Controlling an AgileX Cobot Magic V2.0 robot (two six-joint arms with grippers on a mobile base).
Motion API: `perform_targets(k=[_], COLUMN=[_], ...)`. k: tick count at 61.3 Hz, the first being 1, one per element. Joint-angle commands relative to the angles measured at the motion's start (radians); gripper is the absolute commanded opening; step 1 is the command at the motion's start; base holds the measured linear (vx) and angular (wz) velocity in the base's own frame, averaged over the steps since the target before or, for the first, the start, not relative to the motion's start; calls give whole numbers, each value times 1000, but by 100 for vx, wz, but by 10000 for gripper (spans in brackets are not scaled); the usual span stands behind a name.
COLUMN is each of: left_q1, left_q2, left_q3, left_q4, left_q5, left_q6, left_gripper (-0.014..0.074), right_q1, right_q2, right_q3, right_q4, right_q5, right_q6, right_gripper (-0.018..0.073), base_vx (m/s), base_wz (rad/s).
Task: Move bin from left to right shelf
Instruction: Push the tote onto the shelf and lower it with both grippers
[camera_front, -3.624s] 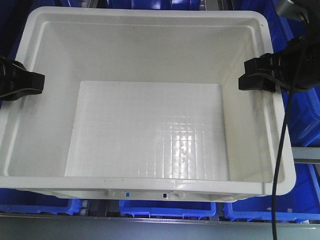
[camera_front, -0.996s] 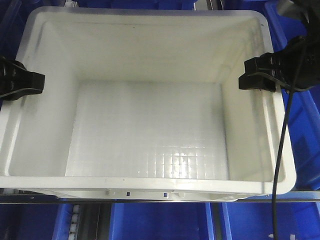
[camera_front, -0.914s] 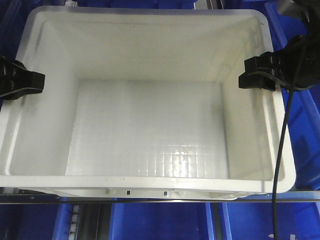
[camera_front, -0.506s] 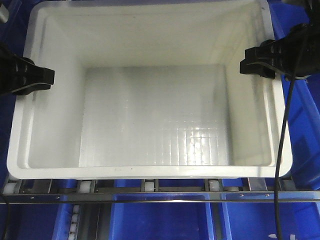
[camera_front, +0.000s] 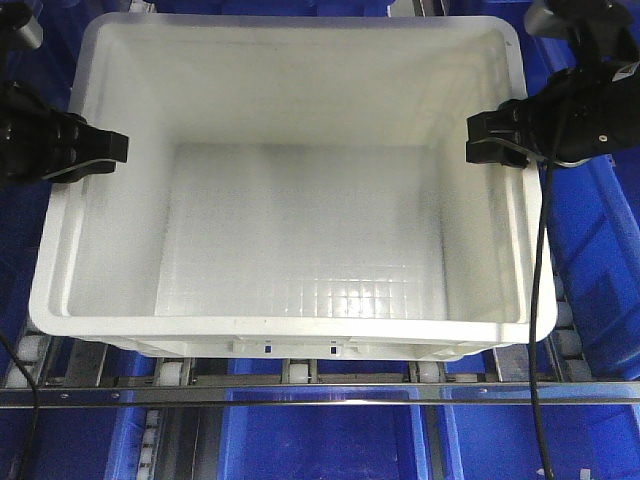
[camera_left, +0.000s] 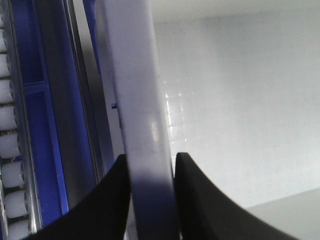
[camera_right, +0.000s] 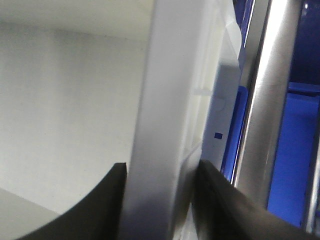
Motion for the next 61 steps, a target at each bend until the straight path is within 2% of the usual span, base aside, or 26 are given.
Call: perform_targets(k=[1, 24, 38, 47, 51, 61], left_q1=[3, 3, 3, 3, 3, 3], left_q2=[-12, 22, 35, 39, 39, 39], left_q3=[-35, -34, -34, -34, -34, -34], left_q4=[16, 25, 23, 23, 22, 22], left_q5=[-94, -114, -123, -133, -140, -147], left_q6=[17, 35, 51, 51, 51, 51], left_gripper=[-8, 17, 155, 293, 354, 417], right_q1=[-5, -5, -5, -5, -5, -5], right_q2=[-18, 11, 11, 11, 11, 8], right_q3=[-39, -39, -39, -39, -39, -39], right_q4=[9, 9, 9, 11, 11, 16], right_q5=[-119, -159, -166, -166, -166, -167], right_q6=[-62, -63, -73, -74, -74, -73], right_gripper=[-4, 0, 57, 185, 280, 479], base_vx=[0, 0, 0, 0, 0, 0], base_wz=[0, 0, 0, 0, 0, 0])
